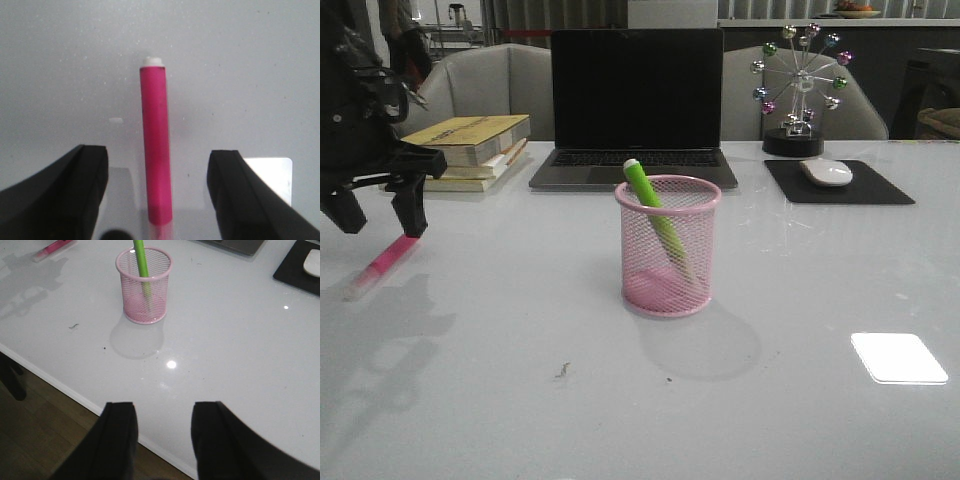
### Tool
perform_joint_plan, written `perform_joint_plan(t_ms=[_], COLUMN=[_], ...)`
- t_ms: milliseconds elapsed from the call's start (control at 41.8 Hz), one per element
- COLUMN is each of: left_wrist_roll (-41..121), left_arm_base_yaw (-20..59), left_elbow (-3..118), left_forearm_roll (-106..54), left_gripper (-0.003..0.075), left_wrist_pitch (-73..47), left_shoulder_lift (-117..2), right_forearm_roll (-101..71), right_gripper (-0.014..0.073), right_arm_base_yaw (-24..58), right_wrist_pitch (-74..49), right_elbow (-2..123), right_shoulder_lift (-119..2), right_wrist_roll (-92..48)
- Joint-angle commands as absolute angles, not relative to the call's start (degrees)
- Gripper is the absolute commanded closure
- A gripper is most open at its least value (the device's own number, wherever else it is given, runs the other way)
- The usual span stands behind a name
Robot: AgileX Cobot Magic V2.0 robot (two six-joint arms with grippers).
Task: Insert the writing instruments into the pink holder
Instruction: 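Lower the left gripper onto the pink highlighter and grasp it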
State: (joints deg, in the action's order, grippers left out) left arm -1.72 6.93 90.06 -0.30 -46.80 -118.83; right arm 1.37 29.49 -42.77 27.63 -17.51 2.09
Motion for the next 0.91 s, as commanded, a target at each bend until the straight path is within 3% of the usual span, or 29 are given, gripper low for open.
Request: perform_joint_plan(t_ms=[0, 455, 742, 885], left_wrist_roll=[-2.2, -2.2, -2.2, -2.1], left_arm_base_yaw=[6.7, 6.7, 6.7, 6.7], left_elbow=[94.4, 100.6, 100.6, 100.6], left_forearm_roll=[-0.8, -0.8, -0.8, -0.8], left_gripper=[0.0246, 0.0265, 0.0533, 0.0615], left_wrist_pitch=[-44.9, -44.6, -46.1, -46.7], left_shoulder_lift=[-118.0, -124.6, -124.6, -124.4], right_forearm_roll=[1.4, 1.4, 1.4, 1.4], right_gripper=[0.0202, 0.0202, 0.0202, 0.0202], right_arm_base_yaw=[29.2, 29.2, 29.2, 29.2], right_wrist_pitch=[-38.9, -38.9, -38.9, -38.9], right_elbow=[29.1, 29.1, 29.1, 29.1], right_shoulder_lift=[-18.0, -18.0, -18.0, -18.0], right_wrist_roll=[2.2, 2.2, 2.2, 2.2])
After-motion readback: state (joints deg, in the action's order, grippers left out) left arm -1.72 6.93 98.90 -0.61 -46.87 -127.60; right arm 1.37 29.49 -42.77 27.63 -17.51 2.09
